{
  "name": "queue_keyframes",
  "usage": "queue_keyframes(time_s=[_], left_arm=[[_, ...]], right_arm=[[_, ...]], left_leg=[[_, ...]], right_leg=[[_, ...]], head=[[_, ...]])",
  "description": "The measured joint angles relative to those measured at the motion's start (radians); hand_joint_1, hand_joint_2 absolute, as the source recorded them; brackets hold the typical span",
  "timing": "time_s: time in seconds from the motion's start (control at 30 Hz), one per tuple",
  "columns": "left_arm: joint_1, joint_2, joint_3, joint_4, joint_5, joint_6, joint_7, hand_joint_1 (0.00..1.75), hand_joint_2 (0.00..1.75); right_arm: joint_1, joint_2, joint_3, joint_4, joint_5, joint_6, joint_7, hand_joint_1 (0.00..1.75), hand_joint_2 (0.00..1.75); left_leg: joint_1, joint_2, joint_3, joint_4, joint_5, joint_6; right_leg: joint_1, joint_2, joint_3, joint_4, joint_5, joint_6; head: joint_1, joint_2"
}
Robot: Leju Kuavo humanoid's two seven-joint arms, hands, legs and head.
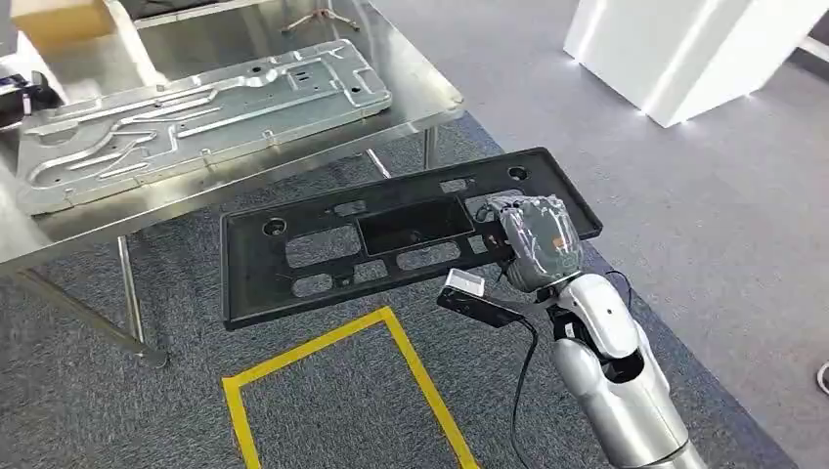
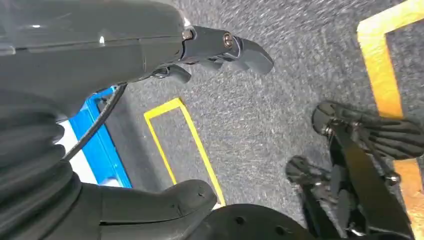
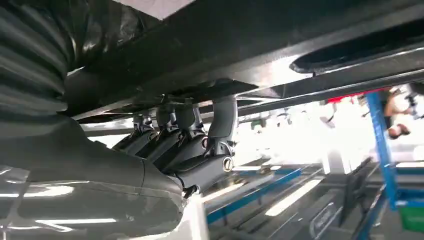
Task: Take the parts from the cabinet and place them on the table.
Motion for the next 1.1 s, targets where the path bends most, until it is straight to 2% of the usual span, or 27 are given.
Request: queue_keyframes(time_s=[0.03, 0.07, 0.1, 0.17, 0.23, 0.27, 0.3, 0.33, 0.4, 0.43, 0.47, 0.5, 0.53, 0.57, 0.6, 0.63, 0.73, 0.77, 0.8, 0.83, 0.87, 0.9, 0.93, 0.97, 1.0, 1.07, 1.1], left_arm=[[0.001, -0.005, 0.0, -0.008, -0.002, -0.008, 0.0, 0.0, 1.75], [0.001, -0.008, 0.0, -0.016, -0.002, -0.015, 0.0, 0.0, 1.75], [0.001, -0.013, 0.0, -0.024, -0.002, -0.022, 0.0, 0.0, 1.75], [-0.001, -0.016, 0.001, -0.037, -0.003, -0.028, 0.0, 0.0, 1.75], [0.004, -0.019, 0.001, -0.045, -0.004, -0.031, 0.0, 0.0, 1.75], [0.006, -0.019, 0.002, -0.05, -0.004, -0.03, 0.0, 0.0, 1.75], [0.007, -0.021, 0.003, -0.052, -0.005, -0.03, 0.0, 0.0, 1.75], [0.006, -0.021, 0.003, -0.055, -0.006, -0.031, 0.0, 0.0, 1.75], [0.004, -0.024, 0.003, -0.06, -0.009, -0.037, 0.0, 0.0, 1.75], [0.003, -0.027, 0.003, -0.064, -0.01, -0.04, 0.0, 0.0, 1.75], [0.003, -0.028, 0.003, -0.07, -0.011, -0.05, 0.001, 0.0, 1.75], [0.004, -0.03, 0.003, -0.079, -0.014, -0.062, 0.003, 0.0, 1.75], [0.005, -0.031, 0.004, -0.088, -0.019, -0.073, 0.004, 0.0, 1.75], [0.005, -0.031, 0.007, -0.093, -0.019, -0.08, 0.005, 0.0, 1.75], [0.005, -0.031, 0.01, -0.099, -0.02, -0.087, 0.006, 0.0, 1.75], [0.003, -0.029, 0.015, -0.106, -0.021, -0.092, 0.007, 0.0, 1.75], [0.006, -0.029, 0.025, -0.11, -0.022, -0.101, 0.007, 0.0, 1.75], [0.008, -0.029, 0.028, -0.111, -0.023, -0.103, 0.008, 0.0, 1.75], [0.008, -0.028, 0.032, -0.111, -0.024, -0.105, 0.008, 0.0, 1.75], [0.008, -0.023, 0.035, -0.111, -0.029, -0.108, 0.008, 0.0, 1.75], [0.007, -0.02, 0.041, -0.111, -0.03, -0.109, 0.008, 0.0, 1.75], [0.006, -0.019, 0.043, -0.111, -0.031, -0.11, 0.008, 0.0, 1.75], [0.007, -0.018, 0.044, -0.11, -0.033, -0.111, 0.006, 0.0, 1.75], [0.009, -0.015, 0.047, -0.109, -0.04, -0.111, 0.004, 0.0, 1.75], [0.01, -0.014, 0.048, -0.106, -0.042, -0.111, 0.002, 0.0, 1.75], [0.014, -0.011, 0.049, -0.101, -0.055, -0.11, -0.011, 0.0, 1.75], [0.019, -0.01, 0.049, -0.098, -0.059, -0.109, -0.017, 0.0, 1.75]], right_arm=[[-0.006, -0.002, 0.0, 0.002, -0.003, 0.003, 0.0, 1.75, 1.75], [-0.015, -0.004, -0.002, 0.004, -0.006, 0.005, 0.0, 1.75, 1.75], [-0.026, -0.009, -0.004, 0.006, -0.008, 0.008, 0.0, 1.75, 1.75], [-0.034, -0.009, -0.005, 0.007, -0.013, 0.011, 0.0, 1.75, 1.75], [-0.038, -0.009, -0.005, 0.011, -0.014, 0.013, 0.0, 1.75, 1.75], [-0.042, -0.01, -0.005, 0.012, -0.014, 0.014, 0.0, 1.75, 1.75], [-0.044, -0.01, -0.005, 0.013, -0.013, 0.015, 0.0, 1.75, 1.75], [-0.047, -0.011, -0.005, 0.014, -0.014, 0.015, 0.0, 1.75, 1.75], [-0.048, -0.011, -0.006, 0.014, -0.017, 0.018, 0.0, 1.75, 1.75], [-0.049, -0.011, -0.006, 0.016, -0.017, 0.021, -0.001, 1.75, 1.75], [-0.052, -0.011, -0.005, 0.02, -0.018, 0.025, -0.002, 1.75, 1.75], [-0.057, -0.011, -0.005, 0.024, -0.019, 0.03, -0.003, 1.75, 1.75], [-0.064, -0.011, -0.004, 0.028, -0.021, 0.034, -0.003, 1.75, 1.75], [-0.072, -0.01, -0.003, 0.031, -0.022, 0.037, -0.003, 1.75, 1.75], [-0.08, -0.009, 0.0, 0.033, -0.023, 0.04, -0.004, 1.75, 1.75], [-0.088, -0.007, 0.006, 0.037, -0.024, 0.04, -0.005, 1.75, 1.75], [-0.105, 0.01, 0.036, 0.05, -0.021, 0.048, -0.003, 1.75, 1.75], [-0.109, 0.017, 0.047, 0.053, -0.016, 0.051, -0.002, 1.75, 1.75], [-0.112, 0.018, 0.053, 0.058, -0.014, 0.051, 0.002, 1.75, 1.75], [-0.115, 0.02, 0.058, 0.061, -0.013, 0.05, 0.003, 1.75, 1.75], [-0.116, 0.022, 0.068, 0.065, -0.014, 0.05, 0.006, 1.75, 1.75], [-0.116, 0.023, 0.072, 0.07, -0.014, 0.05, 0.007, 1.75, 1.75], [-0.115, 0.024, 0.076, 0.074, -0.014, 0.05, 0.009, 1.75, 1.75], [-0.115, 0.025, 0.084, 0.08, -0.013, 0.049, 0.012, 1.75, 1.75], [-0.115, 0.025, 0.089, 0.084, -0.013, 0.048, 0.015, 1.75, 1.75], [-0.118, 0.024, 0.091, 0.089, -0.013, 0.042, 0.02, 1.75, 1.75], [-0.123, 0.023, 0.091, 0.09, -0.013, 0.037, 0.021, 1.75, 1.75]], left_leg=[[0.0, -0.016, 0.001, 0.001, 0.0, -0.002], [0.001, -0.028, 0.001, 0.003, 0.001, -0.004], [-0.002, -0.038, -0.005, 0.006, 0.001, -0.01], [0.002, -0.059, -0.015, 0.007, 0.007, -0.025], [0.004, -0.085, -0.018, -0.001, 0.011, -0.04], [0.005, -0.064, -0.022, 0.013, 0.004, -0.043], [-0.001, -0.003, -0.036, 0.042, -0.019, -0.047], [0.0, 0.034, -0.067, 0.106, -0.062, -0.05], [0.004, 0.059, -0.138, 0.261, -0.133, -0.055], [0.004, 0.062, -0.158, 0.307, -0.144, -0.057], [0.004, 0.064, -0.155, 0.307, -0.133, -0.058], [0.004, 0.066, -0.129, 0.26, -0.102, -0.057], [0.003, 0.074, -0.079, 0.171, -0.058, -0.053], [0.0, 0.097, -0.027, 0.08, -0.021, -0.046], [-0.01, 0.16, 0.005, 0.014, -0.022, -0.034], [-0.022, 0.165, 0.008, 0.005, -0.024, -0.025], [-0.022, 0.123, -0.002, 0.005, -0.019, -0.016], [-0.008, 0.108, 0.01, -0.009, -0.01, -0.006], [-0.007, 0.095, 0.01, -0.015, -0.006, -0.005], [-0.004, 0.088, 0.009, -0.015, -0.003, 0.001], [-0.003, 0.073, 0.008, -0.015, -0.002, 0.002], [-0.003, 0.058, 0.007, -0.015, -0.002, 0.003], [-0.003, 0.045, 0.006, -0.014, -0.002, 0.003], [-0.002, 0.026, 0.006, -0.012, -0.002, 0.002], [-0.001, 0.014, 0.006, -0.009, -0.002, 0.002], [0.003, -0.003, 0.007, -0.001, -0.007, -0.005], [0.004, -0.01, 0.004, 0.005, -0.012, -0.013]], right_leg=[[-0.002, 0.009, 0.045, -0.095, 0.058, -0.002], [-0.007, 0.043, 0.087, -0.187, 0.103, -0.004], [-0.01, 0.103, 0.11, -0.241, 0.099, -0.009], [-0.005, 0.082, 0.108, -0.25, 0.101, -0.011], [0.0, 0.058, 0.112, -0.251, 0.102, -0.023], [-0.011, 0.038, 0.117, -0.263, 0.109, -0.034], [-0.008, 0.029, 0.119, -0.266, 0.109, -0.039], [-0.005, 0.014, 0.118, -0.266, 0.108, -0.048], [0.0, -0.016, 0.118, -0.265, 0.106, -0.052], [0.002, -0.03, 0.118, -0.264, 0.105, -0.052], [0.003, -0.044, 0.119, -0.263, 0.103, -0.053], [0.004, -0.058, 0.121, -0.262, 0.101, -0.052], [0.006, -0.072, 0.123, -0.261, 0.098, -0.05], [0.008, -0.083, 0.128, -0.26, 0.094, -0.049], [0.009, -0.092, 0.131, -0.259, 0.09, -0.046], [0.017, -0.103, 0.13, -0.255, 0.086, -0.04], [0.018, -0.138, 0.135, -0.259, 0.085, -0.03], [0.019, -0.135, 0.135, -0.257, 0.077, -0.021], [0.012, -0.075, 0.132, -0.237, 0.061, -0.016], [0.006, -0.033, 0.112, -0.197, 0.034, -0.013], [0.003, -0.007, 0.071, -0.109, -0.013, -0.009], [0.001, -0.002, 0.029, -0.025, -0.048, -0.005], [0.0, -0.001, 0.002, 0.025, -0.061, -0.002], [-0.003, -0.001, -0.016, 0.051, -0.053, 0.001], [-0.005, -0.001, -0.009, 0.031, -0.03, 0.002], [-0.011, 0.0, 0.061, -0.127, 0.072, 0.005], [-0.015, 0.006, 0.096, -0.216, 0.105, 0.005]], head=[[0.0, 0.0], [0.0, 0.0], [0.0, 0.0], [0.0, 0.0], [0.0, 0.0], [0.0, 0.0], [0.0, 0.0], [-0.002, 0.0], [-0.002, 0.0], [-0.002, 0.0], [-0.002, 0.0], [-0.002, 0.0], [-0.002, 0.0], [-0.002, 0.0], [-0.002, 0.0], [-0.002, 0.0], [-0.002, 0.0], [-0.002, 0.0], [-0.002, 0.0], [-0.002, 0.0], [-0.002, 0.0], [-0.002, 0.0], [-0.002, 0.0], [-0.002, 0.0], [-0.002, 0.0], [-0.002, 0.0], [-0.002, 0.0]])
